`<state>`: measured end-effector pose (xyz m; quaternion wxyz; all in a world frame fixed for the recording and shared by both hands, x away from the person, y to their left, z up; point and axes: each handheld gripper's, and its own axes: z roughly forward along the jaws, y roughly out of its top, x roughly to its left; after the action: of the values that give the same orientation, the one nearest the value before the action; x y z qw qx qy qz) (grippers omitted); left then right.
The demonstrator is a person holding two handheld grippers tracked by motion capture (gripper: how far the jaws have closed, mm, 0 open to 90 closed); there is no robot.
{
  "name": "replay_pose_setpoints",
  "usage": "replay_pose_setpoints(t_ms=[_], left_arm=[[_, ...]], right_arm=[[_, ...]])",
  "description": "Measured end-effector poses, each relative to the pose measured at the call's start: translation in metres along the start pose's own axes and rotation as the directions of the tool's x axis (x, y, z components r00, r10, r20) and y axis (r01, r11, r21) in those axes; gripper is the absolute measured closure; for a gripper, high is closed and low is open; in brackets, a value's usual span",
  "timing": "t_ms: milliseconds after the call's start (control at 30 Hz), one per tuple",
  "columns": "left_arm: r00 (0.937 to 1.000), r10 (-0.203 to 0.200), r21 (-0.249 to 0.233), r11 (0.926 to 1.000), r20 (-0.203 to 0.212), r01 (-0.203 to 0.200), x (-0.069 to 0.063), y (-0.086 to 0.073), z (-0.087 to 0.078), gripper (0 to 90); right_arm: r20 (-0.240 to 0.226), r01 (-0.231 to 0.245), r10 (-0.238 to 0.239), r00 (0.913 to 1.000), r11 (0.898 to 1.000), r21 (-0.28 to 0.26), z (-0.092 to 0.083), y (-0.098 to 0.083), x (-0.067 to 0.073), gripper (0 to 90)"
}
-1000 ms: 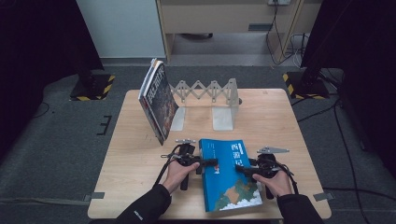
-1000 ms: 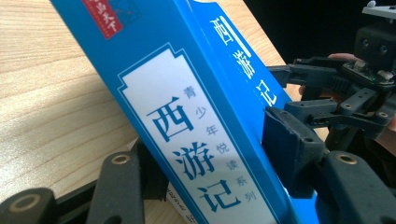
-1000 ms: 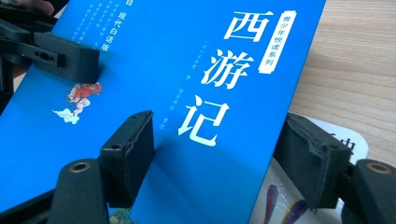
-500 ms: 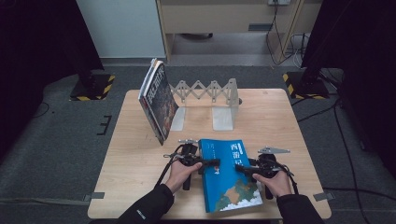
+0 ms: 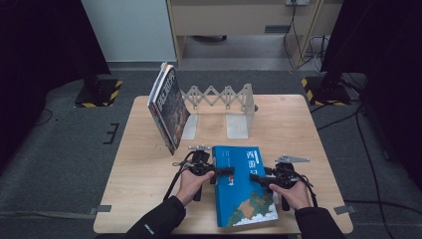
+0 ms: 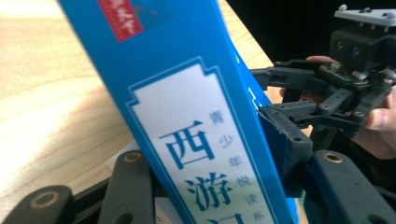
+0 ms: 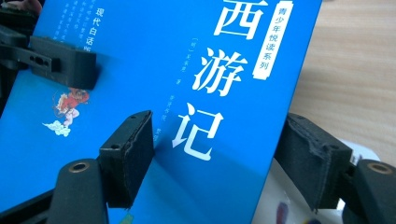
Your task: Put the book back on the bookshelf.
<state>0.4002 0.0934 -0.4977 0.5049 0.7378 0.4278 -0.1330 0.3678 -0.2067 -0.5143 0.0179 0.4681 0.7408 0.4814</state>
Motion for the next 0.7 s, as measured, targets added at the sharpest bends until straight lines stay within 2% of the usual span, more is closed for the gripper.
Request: replay_pose_setpoints(t_ms=[67, 167, 333, 500, 700], left_arm=[[1.0, -0.001, -0.002, 1.0, 0.002, 0.001, -0.0018, 0.0028, -0.0035, 53.4], [0.9999, 0.015, -0.002, 0.9999, 0.006, -0.015, -0.0055, 0.0064, -0.0069, 54.9], [0.9988, 0.047, -0.008, 0.9989, 0.011, -0.047, -0.0107, 0.0092, -0.0099, 56.0], [0.9989, 0.044, -0.011, 0.999, 0.016, -0.044, -0.0097, 0.0079, -0.0109, 56.2], [0.9985, 0.051, -0.013, 0.9986, 0.019, -0.051, -0.0097, 0.0063, -0.0091, 55.6]], right_arm=[[-0.014, 0.0, 0.0, 0.9999, 1.0, -0.013, 0.0003, 0.0008, 0.001, 28.5], [-0.028, 0.007, -0.007, 0.9996, 1.0, -0.029, 0.0003, 0.0021, 0.0017, 27.6], [-0.039, -0.008, 0.006, 0.9992, 0.999, -0.052, -0.0003, 0.0041, 0.002, 24.3], [-0.054, -0.02, 0.017, 0.9984, 0.999, -0.049, 0.0006, 0.0035, 0.0027, 25.9], [-0.044, -0.025, 0.024, 0.9988, 0.999, -0.031, -0.0028, 0.0044, 0.0026, 30.0]])
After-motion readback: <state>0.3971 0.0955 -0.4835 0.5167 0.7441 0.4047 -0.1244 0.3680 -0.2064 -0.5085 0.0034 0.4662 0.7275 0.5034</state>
